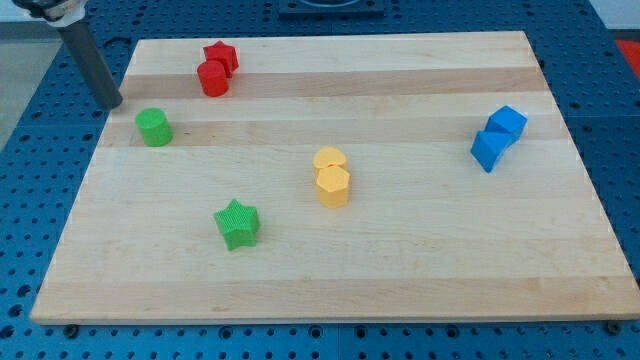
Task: Nudge the green circle down
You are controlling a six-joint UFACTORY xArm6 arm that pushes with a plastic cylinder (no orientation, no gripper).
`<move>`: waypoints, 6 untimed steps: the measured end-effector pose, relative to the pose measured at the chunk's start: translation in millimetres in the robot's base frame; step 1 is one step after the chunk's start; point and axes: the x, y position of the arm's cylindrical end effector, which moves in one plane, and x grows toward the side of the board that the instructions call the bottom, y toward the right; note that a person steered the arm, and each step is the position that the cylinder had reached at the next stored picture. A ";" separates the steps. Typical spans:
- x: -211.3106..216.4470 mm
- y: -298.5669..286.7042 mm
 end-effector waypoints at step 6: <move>57.2 49.1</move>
